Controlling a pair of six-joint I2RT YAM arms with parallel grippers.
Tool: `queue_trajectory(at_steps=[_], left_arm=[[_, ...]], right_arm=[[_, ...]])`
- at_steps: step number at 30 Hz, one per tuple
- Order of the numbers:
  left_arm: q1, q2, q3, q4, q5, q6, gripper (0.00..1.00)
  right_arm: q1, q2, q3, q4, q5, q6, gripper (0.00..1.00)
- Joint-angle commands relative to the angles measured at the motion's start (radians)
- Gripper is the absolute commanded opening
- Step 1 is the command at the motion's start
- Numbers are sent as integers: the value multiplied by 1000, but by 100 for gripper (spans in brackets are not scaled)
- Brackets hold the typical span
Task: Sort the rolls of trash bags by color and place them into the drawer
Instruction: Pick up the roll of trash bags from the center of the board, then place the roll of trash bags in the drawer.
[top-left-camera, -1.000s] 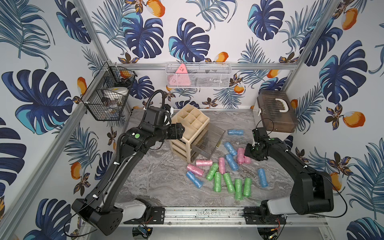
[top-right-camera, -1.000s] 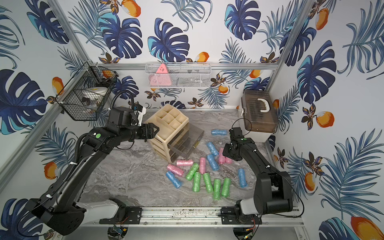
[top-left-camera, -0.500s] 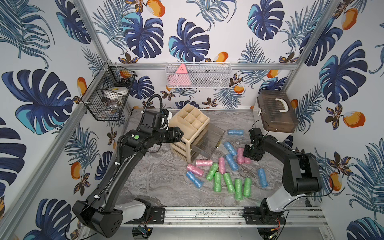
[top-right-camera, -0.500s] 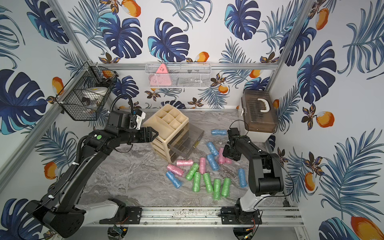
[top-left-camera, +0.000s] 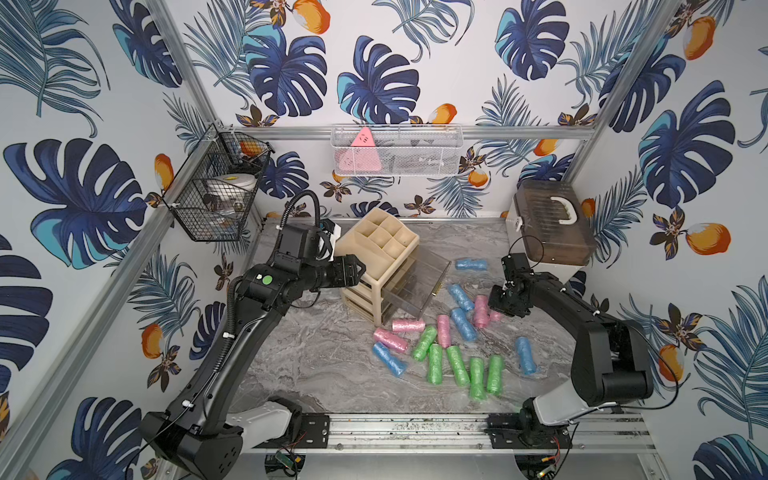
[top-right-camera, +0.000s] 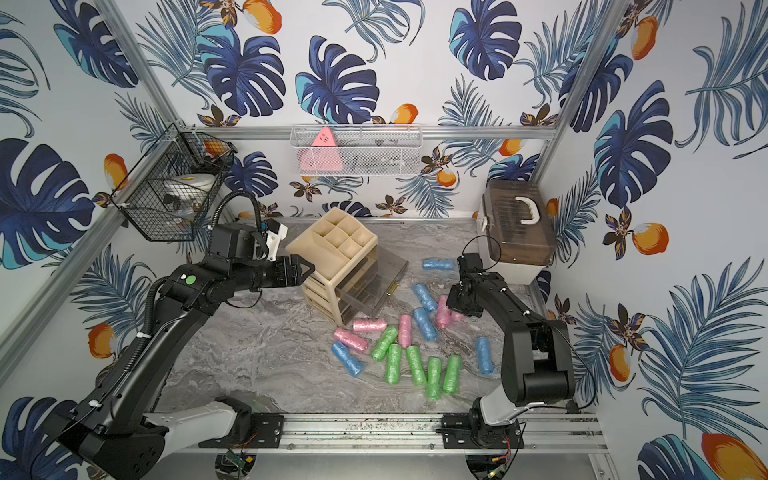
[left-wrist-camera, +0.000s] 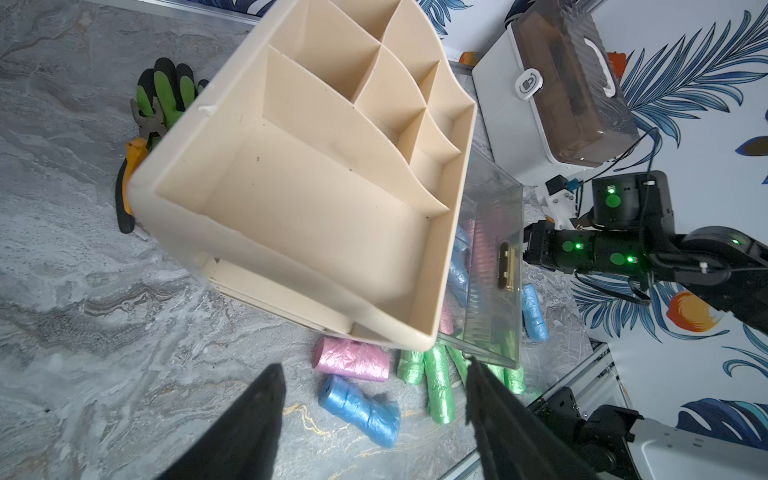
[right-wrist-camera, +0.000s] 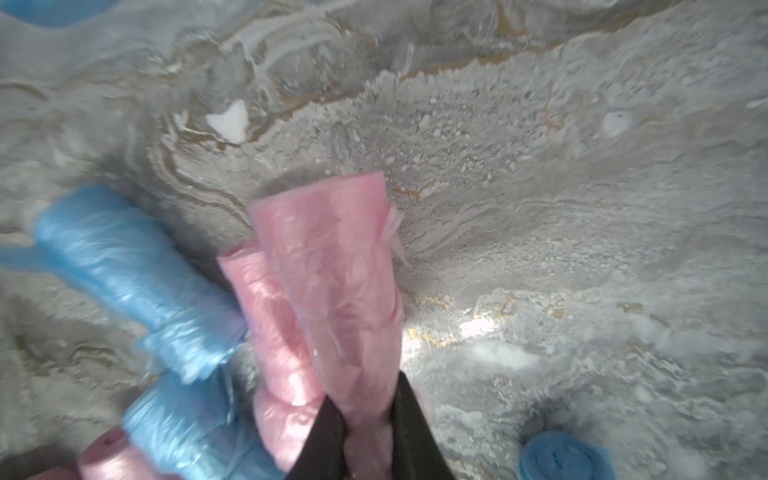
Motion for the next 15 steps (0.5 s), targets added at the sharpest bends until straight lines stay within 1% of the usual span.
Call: queue_trajectory(at_steps=[1,4,7,10,12,15], left_arm=[[2,-8,5,28,6,-7,73],[2,-7,8,34,-1,-13,73],[2,-4,4,38,1,-19,72],[3,-5,-7,44,2,-24,72],[2,-7,-10,37,1,-25,72],[2,-15,-22,36,-1,-28,72]], right_arm=[[1,-91,37,-57,-26,-16,18],[18,-175,89,-89,-102,-21,18],[64,-216,173,-123,-193,-18,19],[168,-220,254,-142,-243,-39,19],[255,-205,314,-152,-259,-63,19],[355,-180,380,-139,-291,-95,18]])
